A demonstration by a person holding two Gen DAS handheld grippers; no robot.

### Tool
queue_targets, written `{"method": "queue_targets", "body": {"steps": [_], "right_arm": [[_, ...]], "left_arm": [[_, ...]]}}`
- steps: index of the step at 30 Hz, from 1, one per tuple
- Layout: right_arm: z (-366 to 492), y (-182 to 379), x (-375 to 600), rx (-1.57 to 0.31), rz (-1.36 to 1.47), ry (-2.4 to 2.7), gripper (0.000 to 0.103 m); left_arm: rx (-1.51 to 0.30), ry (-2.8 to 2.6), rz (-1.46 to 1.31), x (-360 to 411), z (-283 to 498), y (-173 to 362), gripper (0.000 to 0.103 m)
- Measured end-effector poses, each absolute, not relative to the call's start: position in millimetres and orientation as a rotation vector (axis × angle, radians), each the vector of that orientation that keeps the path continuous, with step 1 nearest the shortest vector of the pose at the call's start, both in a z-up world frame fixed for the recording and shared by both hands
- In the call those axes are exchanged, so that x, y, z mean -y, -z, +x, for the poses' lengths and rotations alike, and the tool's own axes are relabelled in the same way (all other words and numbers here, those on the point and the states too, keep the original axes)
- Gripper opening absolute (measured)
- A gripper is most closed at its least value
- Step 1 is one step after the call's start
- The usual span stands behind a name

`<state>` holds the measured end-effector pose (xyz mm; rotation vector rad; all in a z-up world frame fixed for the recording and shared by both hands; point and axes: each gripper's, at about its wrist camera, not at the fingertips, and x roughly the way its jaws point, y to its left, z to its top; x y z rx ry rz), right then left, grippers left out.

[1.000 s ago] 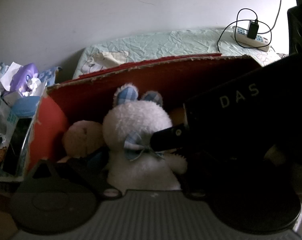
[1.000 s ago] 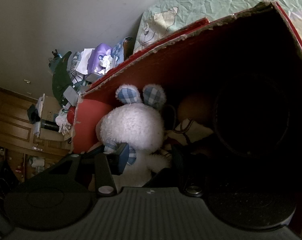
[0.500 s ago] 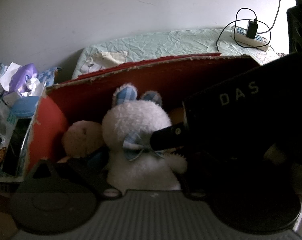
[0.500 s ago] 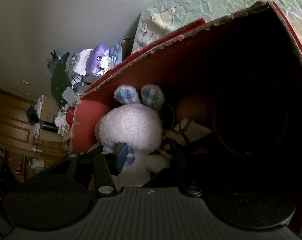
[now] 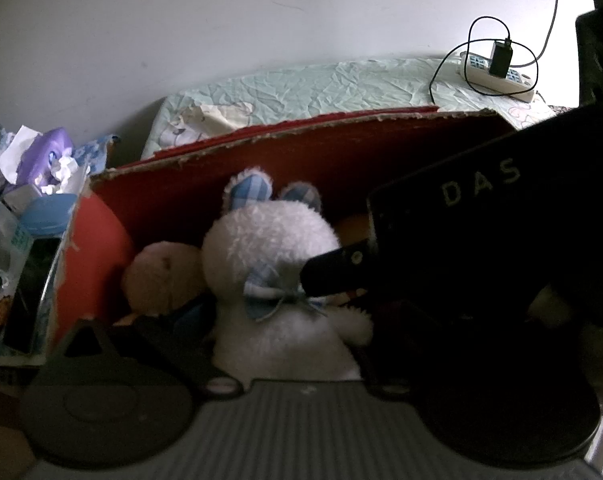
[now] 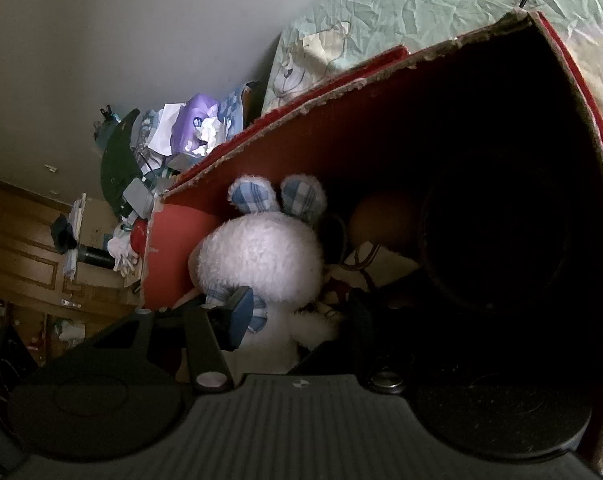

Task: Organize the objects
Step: 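Hold the white bunny upright in the box and open the right tool, then move the right tool to the green smiling plush on the bed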

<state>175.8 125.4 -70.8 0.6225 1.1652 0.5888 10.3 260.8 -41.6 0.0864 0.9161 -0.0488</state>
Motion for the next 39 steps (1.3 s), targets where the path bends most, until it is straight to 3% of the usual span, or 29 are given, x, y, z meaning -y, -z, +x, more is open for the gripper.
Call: {"method": "queue_targets", "body": {"steps": [11,22,29,39], "right_arm": [[157.7,55.7,-113.8,-1.100,0.641,-0.583,0.056],[115.4,17.5,-65.8,-0.839,0.681,-0.594,0.054],[79.0,4.5,-20.4,-0.660,0.650,-0.526,0.055],[46.0,27.1,81.0,-0.642,0.744,-0.298,0.055]], "left_arm": [[-0.885,0.025,0.132,-261.7,-0.1,25.7,0.099],[-0.803,0.020,0.069,-268.6,-36.0,-9.5,0.099],[-0.696,0.135,0.006,-237.6,-51.2,-40.9,0.099],[-0.680,0.325,0.020,-155.2,-48.6,-49.6,0.099]]}}
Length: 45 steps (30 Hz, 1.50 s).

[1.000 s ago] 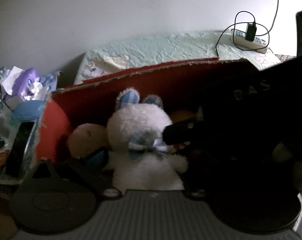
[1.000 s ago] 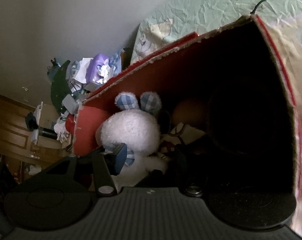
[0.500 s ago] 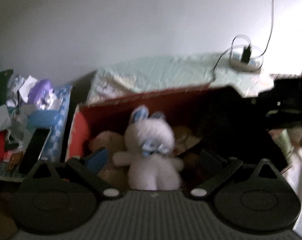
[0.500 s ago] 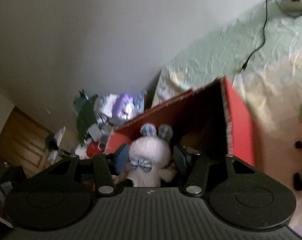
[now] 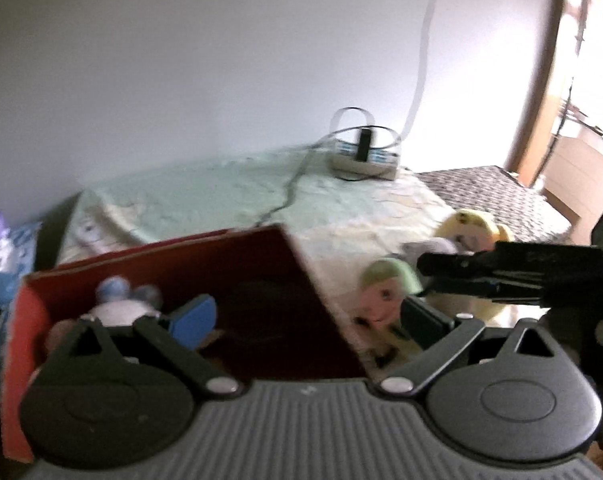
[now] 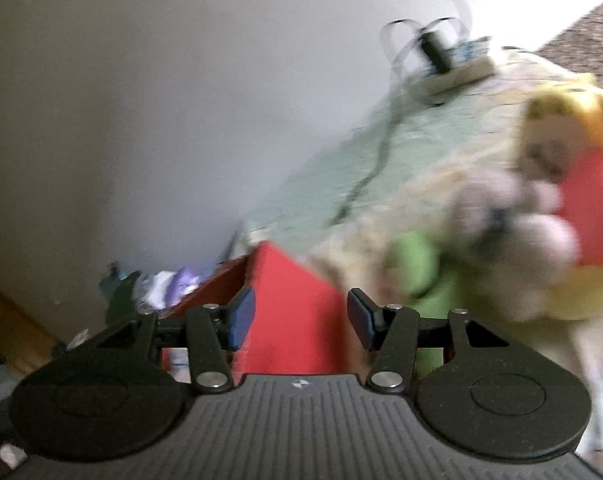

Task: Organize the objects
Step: 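Move the right tool to the green smiling plush on the bed, then close the right tool on the green plush and lift it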

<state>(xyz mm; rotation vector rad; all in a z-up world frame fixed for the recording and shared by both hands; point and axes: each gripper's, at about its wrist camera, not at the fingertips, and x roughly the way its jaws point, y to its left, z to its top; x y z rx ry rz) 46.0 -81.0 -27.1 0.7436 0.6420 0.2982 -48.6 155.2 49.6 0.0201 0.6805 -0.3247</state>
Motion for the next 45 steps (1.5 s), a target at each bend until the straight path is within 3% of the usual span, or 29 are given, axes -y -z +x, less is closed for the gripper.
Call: {"method": "queue_targets", "body": {"steps": [10,19,23,32,45], "right_arm": [[35.7,65.3,118.7,-0.729,0.757,-0.283,0.055],[65.8,97.0,115.3,-0.831,0.735,-0.320,0.057],[79.3,108.9,113.3,-0.865,0.750,-0.329,0.062],[75.9,120.0,129.1,-0.895,0.873,-0.391,0.045],[7.7,124.7,151.9,-0.999,1.009,-0.443,0.045]], "left_arm": [[-0.742,0.465,0.052,-79.4,-40.8,-34.3,0.098],[-0.800,0.470,0.025,-58.5,-36.3,-23.8,0.097],[-0.821,0.457,-0.006,-58.6,-31.5,-19.4,0.097],[-0.856,0.463,-0.042,-55.6,-26.6,-14.4,0.097],[-0.956,0.578,0.002,-35.3,-38.0,8.1,0.098]]}}
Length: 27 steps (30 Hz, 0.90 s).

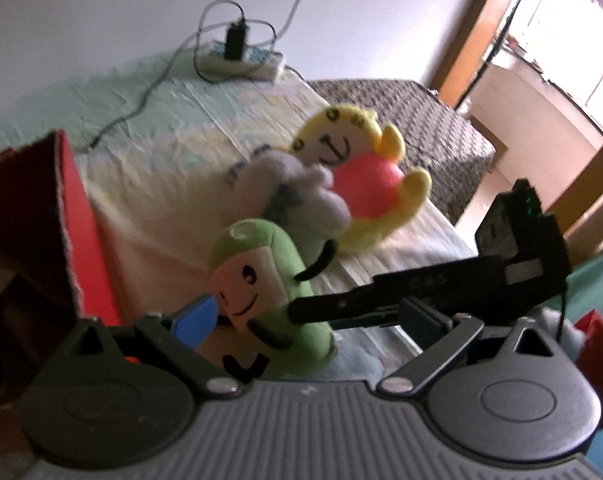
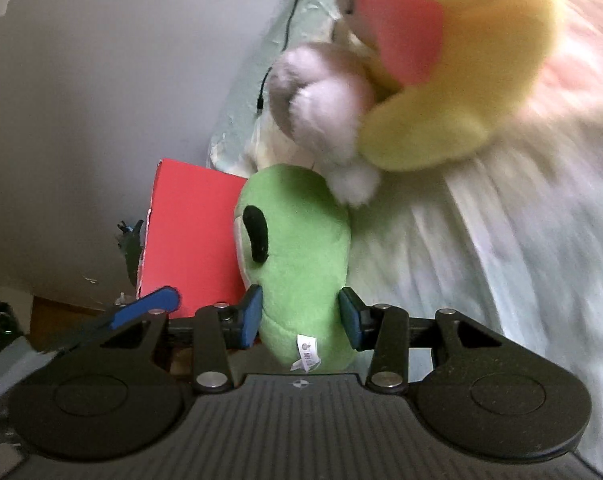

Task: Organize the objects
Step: 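Close the right tool on the green plush and lift it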

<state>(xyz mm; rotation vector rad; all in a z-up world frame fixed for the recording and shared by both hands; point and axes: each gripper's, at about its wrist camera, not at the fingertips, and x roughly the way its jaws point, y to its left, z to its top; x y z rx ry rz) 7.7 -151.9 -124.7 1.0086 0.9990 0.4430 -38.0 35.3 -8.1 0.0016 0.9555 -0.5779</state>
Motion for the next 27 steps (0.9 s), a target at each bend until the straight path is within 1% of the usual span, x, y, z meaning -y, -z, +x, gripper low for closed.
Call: {"method": "queue_targets", "body": {"steps": [7,8,10,12,17,19,23,27], "right_arm": [[-11.1,112.3,161.9,-0.976,0.960,-0.424,0.052],[-11.4,109.9,162.4,-0.964,0.960,-0.429,0.058],[-10.0,107.7,161.4,-0.948,0.951,-0.425,0.065],[-8.1,108.2,159.1,-0.948,0.934,-0.410,0.064],[9.5,116.2,154.0,-0.939,0.968,-0.409,0.064],[15.0,118.3,150.3,-0.937,0.982,-0.415,0.064],[13.8,118.0,147.7,-0.944,0.980,-0.441,0.059],[7.6,112.0,150.8,-0.926,0.975,-0.465,0.058]], "left_arm": [[-1.005,0.611,0.008,-25.1,-38.2,23.3,0.098],[-1.014,0.611,0.006,-23.8,-36.9,26.1,0.098],[-1.042,0.609,-0.002,-20.8,-32.9,33.4,0.098],[-1.066,0.604,-0.011,-19.0,-29.3,41.1,0.097],[-1.128,0.591,-0.040,-16.9,-18.6,60.7,0.087],[-1.131,0.577,-0.031,-14.7,-18.4,63.5,0.087],[-1.122,0.574,-0.013,-11.9,-22.0,61.6,0.087],[-1.097,0.592,-0.006,-10.0,-28.3,53.0,0.087]]}}
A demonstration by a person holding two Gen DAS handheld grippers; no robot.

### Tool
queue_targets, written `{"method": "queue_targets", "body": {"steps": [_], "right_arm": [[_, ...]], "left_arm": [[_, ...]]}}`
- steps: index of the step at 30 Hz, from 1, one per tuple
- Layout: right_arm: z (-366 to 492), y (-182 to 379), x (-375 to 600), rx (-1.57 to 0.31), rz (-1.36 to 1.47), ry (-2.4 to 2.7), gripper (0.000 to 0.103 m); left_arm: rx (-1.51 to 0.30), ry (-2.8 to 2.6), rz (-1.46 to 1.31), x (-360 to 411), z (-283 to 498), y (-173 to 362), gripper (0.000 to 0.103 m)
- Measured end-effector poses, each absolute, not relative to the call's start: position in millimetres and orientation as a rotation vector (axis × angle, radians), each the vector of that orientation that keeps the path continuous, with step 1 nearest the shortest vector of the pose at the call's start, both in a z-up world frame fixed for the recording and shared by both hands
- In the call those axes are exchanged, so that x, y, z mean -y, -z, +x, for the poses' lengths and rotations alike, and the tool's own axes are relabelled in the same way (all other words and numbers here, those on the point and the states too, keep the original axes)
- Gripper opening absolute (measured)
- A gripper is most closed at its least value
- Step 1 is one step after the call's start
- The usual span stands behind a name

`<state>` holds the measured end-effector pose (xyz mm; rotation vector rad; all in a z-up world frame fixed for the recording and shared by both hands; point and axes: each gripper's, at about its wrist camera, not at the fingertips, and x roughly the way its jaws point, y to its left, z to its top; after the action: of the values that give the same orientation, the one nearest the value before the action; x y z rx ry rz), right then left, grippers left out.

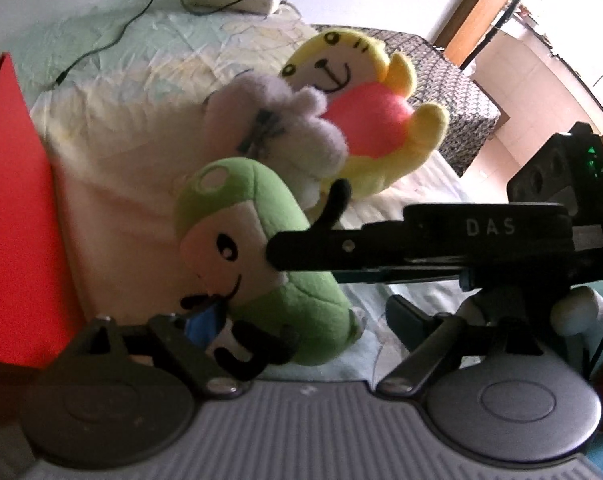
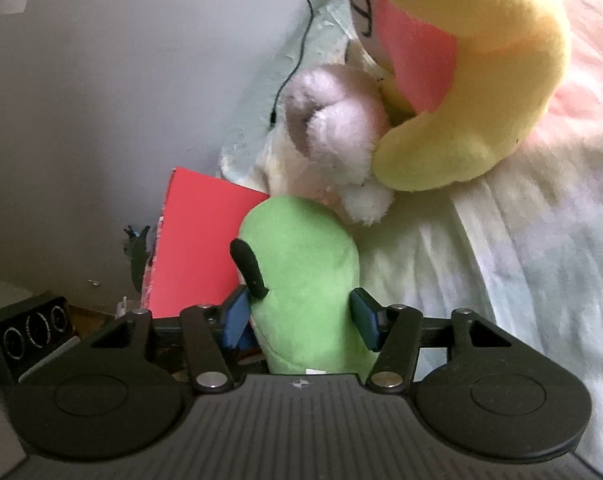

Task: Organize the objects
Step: 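Close the right tool on the green plush and lift it, then carry the green plush with the right tool over the red box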

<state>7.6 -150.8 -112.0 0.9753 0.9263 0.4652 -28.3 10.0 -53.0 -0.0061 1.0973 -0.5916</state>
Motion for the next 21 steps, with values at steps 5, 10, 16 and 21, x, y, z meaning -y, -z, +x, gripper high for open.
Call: {"method": "queue_targets", "body": {"steps": [5,10,16,21], "right_arm": [[-3.5,93.1,149.3,-0.861,0.952,-0.509,0.058],[-15.1,72.1,148.6,-0.773,0.943,-0.539,0.058],[-13.7,48.3,133.9,-0.699,0.917,-0.599,0.058],[-10.4,30.4,122.7,-0.655,0.902,-0.669,0.058]], "left_arm": [[-1.017,0.606,0.025,-7.8,-38.5,30.7,0.087],[-0.937,0.610,-0.003,-15.5,-42.9,3.6,0.087],[-0.839,0.582,-0.027,-32.4,-51.5,-25.5,0.087],[-0.756,0.536,-0.035,-54.7,-59.1,-48.2,0.087]]}}
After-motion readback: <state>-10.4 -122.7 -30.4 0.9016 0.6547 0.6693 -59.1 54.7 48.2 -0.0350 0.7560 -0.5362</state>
